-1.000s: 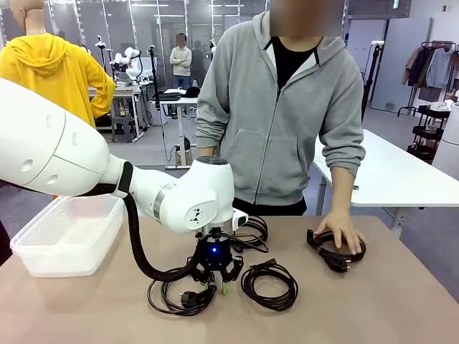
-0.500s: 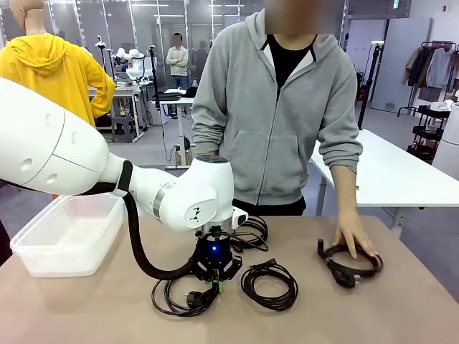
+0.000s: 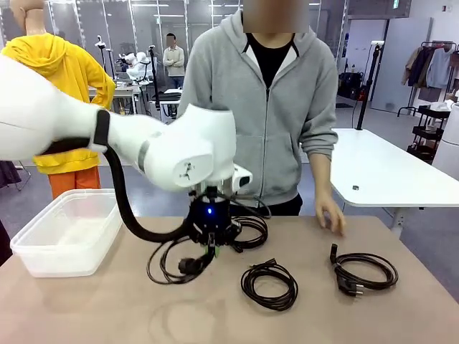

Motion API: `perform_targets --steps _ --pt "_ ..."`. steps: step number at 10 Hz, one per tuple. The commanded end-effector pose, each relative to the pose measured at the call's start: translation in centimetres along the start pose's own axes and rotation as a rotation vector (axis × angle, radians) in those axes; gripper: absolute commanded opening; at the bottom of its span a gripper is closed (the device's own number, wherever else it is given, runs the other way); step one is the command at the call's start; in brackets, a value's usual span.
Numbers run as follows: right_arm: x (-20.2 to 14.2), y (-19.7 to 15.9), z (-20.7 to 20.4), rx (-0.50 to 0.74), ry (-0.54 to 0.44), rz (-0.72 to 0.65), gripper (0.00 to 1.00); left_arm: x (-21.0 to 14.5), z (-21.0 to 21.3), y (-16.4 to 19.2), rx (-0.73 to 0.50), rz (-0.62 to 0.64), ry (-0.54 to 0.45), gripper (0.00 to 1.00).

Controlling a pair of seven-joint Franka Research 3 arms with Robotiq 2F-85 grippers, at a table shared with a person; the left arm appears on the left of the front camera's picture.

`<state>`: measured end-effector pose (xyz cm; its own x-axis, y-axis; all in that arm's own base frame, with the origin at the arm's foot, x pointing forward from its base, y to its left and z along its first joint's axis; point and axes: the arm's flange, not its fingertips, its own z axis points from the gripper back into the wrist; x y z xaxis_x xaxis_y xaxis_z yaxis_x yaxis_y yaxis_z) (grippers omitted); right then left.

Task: Organize and store the cables.
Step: Place the Power Cable into the Organizing box.

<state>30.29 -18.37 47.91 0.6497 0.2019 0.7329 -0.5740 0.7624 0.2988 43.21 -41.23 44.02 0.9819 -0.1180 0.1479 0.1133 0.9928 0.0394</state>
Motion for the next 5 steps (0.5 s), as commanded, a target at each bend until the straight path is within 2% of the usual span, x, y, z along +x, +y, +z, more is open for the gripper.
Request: perform_targets --steps 1,5 --pt "0.1 -0.1 0.1 0.007 -0.012 0.016 1.00 -2.0 1.8 1.1 0.025 -0.032 -0.053 0.03" --pt "0.1 -0.1 0.1 0.007 -0.012 0.016 1.00 -0.8 2.4 0.2 0.007 -0.014 -0.033 0.03"
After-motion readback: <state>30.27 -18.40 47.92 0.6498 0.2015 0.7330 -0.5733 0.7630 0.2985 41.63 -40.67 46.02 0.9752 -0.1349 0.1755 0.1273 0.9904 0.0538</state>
